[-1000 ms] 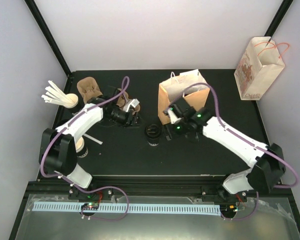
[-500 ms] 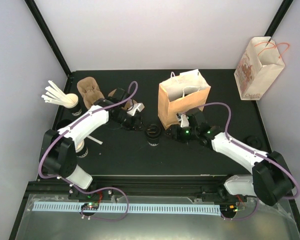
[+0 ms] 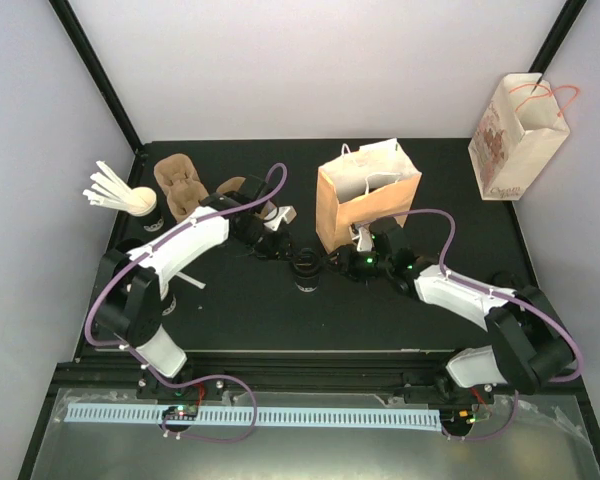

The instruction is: Pack the takeout coffee

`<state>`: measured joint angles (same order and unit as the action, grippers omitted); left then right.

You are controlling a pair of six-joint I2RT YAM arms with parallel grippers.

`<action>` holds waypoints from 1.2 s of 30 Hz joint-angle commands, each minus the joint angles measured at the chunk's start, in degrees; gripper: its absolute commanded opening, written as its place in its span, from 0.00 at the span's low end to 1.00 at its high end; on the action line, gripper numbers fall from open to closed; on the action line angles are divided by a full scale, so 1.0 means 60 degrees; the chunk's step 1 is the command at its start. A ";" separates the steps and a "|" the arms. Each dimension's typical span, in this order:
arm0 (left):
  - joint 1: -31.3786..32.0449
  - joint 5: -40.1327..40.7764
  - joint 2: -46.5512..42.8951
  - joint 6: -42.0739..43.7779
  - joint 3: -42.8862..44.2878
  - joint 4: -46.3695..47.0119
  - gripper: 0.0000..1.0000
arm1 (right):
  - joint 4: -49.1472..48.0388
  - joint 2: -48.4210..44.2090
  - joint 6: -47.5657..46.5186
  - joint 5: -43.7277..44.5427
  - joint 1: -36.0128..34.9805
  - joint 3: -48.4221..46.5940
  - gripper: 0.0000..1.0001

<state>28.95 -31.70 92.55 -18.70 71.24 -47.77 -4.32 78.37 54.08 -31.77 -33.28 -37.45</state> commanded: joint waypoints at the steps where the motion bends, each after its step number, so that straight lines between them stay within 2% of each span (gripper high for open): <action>1: 0.0088 0.0364 0.0303 -0.0264 0.0492 -0.0272 0.30 | -0.0504 0.0017 0.0175 0.0015 0.0144 0.0136 0.30; 14: 0.0248 0.0441 0.0736 -0.0060 0.0886 -0.0617 0.21 | -0.0677 0.0256 0.0301 -0.0161 0.0317 0.0297 0.19; 27: 0.0394 0.0622 0.0813 -0.0060 0.0802 -0.0662 0.21 | -0.0582 0.0983 0.0247 -0.0653 0.0317 0.0711 0.19; 36: 0.0479 0.0482 0.0812 -0.0120 0.0380 -0.0365 0.21 | -0.2041 0.1711 0.0138 -0.1045 0.0342 0.1670 0.21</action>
<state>30.41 -28.49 96.42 -19.33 74.96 -50.28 -19.00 83.83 55.86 -37.71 -30.39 -31.86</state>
